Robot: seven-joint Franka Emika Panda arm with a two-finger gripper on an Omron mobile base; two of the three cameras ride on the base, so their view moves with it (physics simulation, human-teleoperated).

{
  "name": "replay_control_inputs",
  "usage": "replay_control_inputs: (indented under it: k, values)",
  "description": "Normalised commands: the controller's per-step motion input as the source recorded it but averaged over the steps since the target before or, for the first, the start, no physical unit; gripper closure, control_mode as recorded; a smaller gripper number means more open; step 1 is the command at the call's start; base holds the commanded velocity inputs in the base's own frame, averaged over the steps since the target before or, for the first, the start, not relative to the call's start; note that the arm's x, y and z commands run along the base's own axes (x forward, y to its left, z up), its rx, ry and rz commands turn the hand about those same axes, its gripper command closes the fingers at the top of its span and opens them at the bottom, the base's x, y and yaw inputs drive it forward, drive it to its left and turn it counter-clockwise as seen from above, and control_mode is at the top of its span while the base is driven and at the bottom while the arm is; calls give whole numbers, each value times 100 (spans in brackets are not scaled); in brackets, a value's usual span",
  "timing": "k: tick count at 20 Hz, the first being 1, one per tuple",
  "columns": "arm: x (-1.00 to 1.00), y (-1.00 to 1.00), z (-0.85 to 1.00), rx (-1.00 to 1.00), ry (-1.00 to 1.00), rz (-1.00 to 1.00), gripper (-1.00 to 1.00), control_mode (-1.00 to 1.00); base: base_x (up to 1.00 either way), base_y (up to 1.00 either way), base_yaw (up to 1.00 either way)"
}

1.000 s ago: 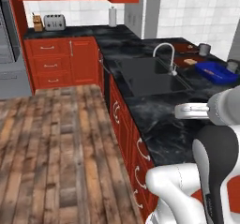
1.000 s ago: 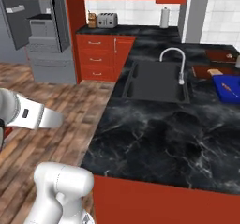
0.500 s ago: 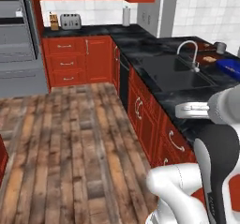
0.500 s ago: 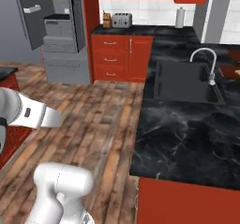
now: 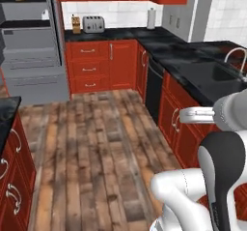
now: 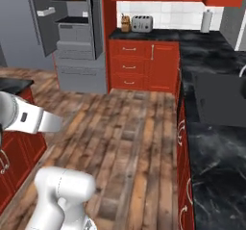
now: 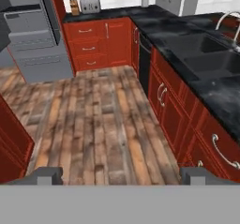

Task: Take the donut and cupcake from the fridge and place them on the empty tray on the dining counter.

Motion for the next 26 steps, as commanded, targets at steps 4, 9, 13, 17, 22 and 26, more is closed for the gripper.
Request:
replay_control_inputs:
  k: [4, 9, 13, 17, 22, 26]
  values:
    - [0, 0, 0, 0, 0, 0, -100, 100, 100, 51, -1]
    - [0, 0, 0, 0, 0, 0, -100, 100, 100, 36, 0]
    - [0, 0, 0, 0, 0, 0, -100, 100, 100, 31, 0]
    - [0, 0, 0, 0, 0, 0, -100, 100, 100, 30, 0]
    - [0, 0, 0, 0, 0, 0, -100, 100, 100, 30, 0]
    - [0, 0, 0, 0, 0, 0, -100, 100, 100, 32, 0]
